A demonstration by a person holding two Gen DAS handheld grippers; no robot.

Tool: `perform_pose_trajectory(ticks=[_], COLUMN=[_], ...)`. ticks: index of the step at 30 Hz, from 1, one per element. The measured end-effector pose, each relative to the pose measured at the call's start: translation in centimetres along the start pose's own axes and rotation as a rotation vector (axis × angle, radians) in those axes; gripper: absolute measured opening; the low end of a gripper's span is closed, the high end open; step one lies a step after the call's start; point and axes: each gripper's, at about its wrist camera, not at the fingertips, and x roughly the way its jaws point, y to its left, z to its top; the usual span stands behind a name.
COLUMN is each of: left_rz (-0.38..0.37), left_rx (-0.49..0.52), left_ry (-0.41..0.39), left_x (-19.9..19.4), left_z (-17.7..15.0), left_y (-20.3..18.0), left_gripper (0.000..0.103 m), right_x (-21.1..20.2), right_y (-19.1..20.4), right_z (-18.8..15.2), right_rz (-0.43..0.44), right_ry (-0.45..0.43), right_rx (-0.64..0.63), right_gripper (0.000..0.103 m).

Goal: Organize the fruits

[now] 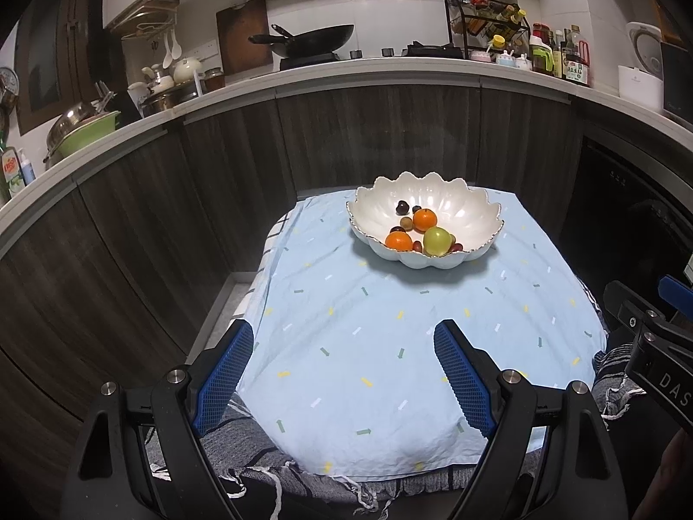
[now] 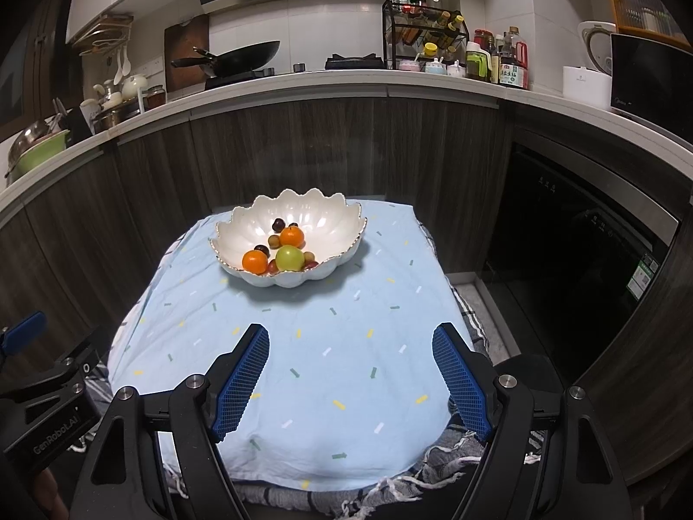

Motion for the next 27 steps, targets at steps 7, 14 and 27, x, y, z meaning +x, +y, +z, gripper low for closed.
perform_pose_trajectory(ticks=[7,14,27], left_rz=[-0.001,-0.005,-0.016], left_rx=[-0.001,-0.001,-0.003], left_ry=[0.004,0.013,0.032], left_x=[0.11,0.39,0.85], left_z=[-0.09,-0.20,-0.33], left_y=[-0.03,-0.10,-0.13], left_gripper=[0.086,0.086,0.086], right_x=[0.09,0.10,0.16], right_y=[0.06,0.10,0.13], right_z=[0.03,0.02,-0.03], right_rz=[-0.001,0.000,-0.003], right_ry=[0.001,0.002,0.002], right_rx=[0.000,-0.001,-0.001], right_gripper=[0.079,0.079,0.079])
